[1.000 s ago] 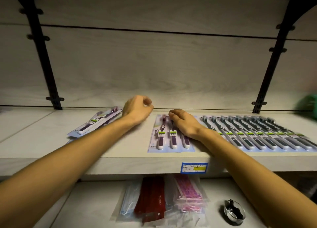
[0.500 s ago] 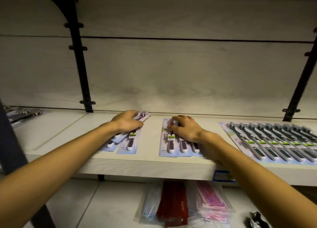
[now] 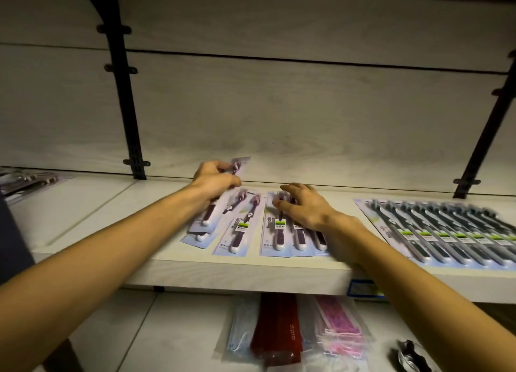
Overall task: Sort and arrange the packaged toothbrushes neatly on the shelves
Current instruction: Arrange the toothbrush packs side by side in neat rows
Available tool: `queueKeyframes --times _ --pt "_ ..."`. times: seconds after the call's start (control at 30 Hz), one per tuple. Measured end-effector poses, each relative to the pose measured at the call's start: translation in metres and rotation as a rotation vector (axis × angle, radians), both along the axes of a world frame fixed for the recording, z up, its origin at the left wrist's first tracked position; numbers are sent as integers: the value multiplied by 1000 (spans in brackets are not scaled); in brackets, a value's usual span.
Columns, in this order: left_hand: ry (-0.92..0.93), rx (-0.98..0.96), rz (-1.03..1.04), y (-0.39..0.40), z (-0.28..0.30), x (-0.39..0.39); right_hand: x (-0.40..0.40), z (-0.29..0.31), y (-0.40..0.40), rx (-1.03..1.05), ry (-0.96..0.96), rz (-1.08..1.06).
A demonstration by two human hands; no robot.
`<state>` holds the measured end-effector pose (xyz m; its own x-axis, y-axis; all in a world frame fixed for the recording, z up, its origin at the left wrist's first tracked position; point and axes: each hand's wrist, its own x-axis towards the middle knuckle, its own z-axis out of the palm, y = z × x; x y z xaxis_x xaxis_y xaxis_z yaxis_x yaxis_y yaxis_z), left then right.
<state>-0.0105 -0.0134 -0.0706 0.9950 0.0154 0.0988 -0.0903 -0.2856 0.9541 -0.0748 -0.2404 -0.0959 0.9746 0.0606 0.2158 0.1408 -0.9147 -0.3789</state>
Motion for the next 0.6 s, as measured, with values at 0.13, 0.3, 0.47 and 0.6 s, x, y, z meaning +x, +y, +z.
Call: queueKeyframes --times 0.13,0.3,0.47,0.6 --pt "-24 268 26 36 0 8 5 15 23 -113 -55 58" --pt "-198 754 -33 57 -15 -2 23 15 52 -168 99 49" --pt "-407 959 -17 57 -18 -6 36 13 58 -131 57 77" --pt "-499 953 -71 53 -18 11 41 8 56 -65 40 99"
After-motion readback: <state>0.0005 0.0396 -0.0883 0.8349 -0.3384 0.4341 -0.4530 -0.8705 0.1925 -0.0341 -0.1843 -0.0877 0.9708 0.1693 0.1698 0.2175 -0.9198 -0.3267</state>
